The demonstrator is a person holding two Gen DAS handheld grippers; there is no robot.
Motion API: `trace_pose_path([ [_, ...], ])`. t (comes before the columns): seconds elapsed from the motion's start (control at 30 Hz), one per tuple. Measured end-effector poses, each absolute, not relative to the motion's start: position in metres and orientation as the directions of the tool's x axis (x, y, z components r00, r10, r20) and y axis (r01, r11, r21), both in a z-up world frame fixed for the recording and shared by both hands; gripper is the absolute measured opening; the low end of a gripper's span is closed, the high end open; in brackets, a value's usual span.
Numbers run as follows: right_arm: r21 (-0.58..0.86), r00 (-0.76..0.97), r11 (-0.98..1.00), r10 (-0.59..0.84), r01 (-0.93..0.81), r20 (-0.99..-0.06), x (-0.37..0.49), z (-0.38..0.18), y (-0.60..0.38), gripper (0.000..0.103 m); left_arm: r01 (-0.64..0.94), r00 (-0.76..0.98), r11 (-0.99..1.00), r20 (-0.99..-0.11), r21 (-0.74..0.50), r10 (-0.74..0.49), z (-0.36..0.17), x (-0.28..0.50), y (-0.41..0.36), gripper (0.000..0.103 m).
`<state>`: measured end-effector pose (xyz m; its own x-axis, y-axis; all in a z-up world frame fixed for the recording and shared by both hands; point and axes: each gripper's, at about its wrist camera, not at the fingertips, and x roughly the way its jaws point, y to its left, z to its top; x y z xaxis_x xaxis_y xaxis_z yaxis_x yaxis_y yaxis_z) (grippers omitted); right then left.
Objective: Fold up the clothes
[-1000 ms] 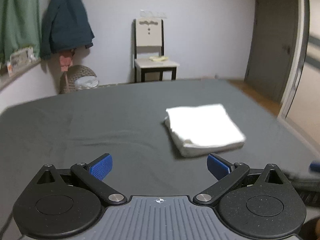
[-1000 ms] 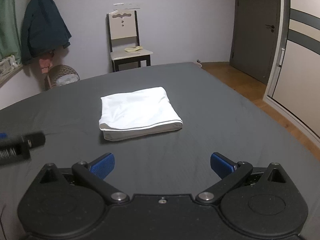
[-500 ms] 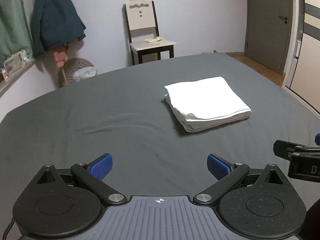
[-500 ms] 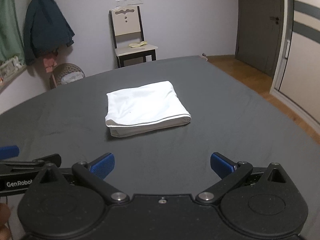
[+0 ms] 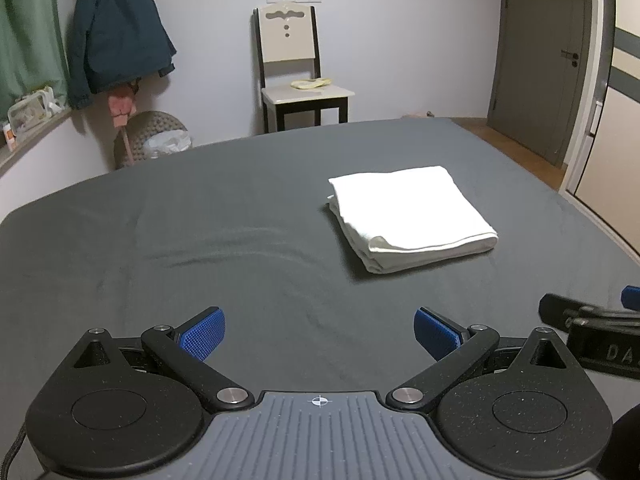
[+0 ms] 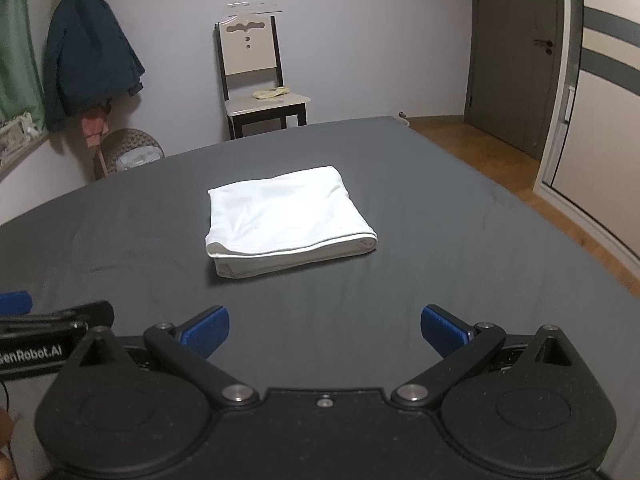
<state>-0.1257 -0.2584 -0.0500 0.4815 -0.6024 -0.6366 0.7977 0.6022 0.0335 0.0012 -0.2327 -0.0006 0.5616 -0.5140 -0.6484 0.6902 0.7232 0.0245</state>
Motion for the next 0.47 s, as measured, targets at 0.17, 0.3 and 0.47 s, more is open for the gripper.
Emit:
trace_pose_path([
  [0.17,0.006,0.478,0.612,-0.612,0.791,-0.63,-0.1228,-0.0496,-0.254,0.103,0.691,0.552,0.722,-0.65,0.008,-0.521,-0.0011,0.0036,-0.2317,0.101],
  [0.3,0.001,0.475,0.612,-0.613,0.791,-0.632,-0.122,-0.0498,-0.2537,0.103,0.694,0.552,0.72,-0.65,0.011,-0.522,-0.0016,0.0037,-0.2323,0.101],
  [0.47,0.0,0.473,0.61,-0.614,0.792,-0.632,-0.1218,-0.05,-0.2546,0.103,0.698,0.55,0.716,-0.645,0.006,-0.53,-0.0016,0.0029,-0.234,0.101],
])
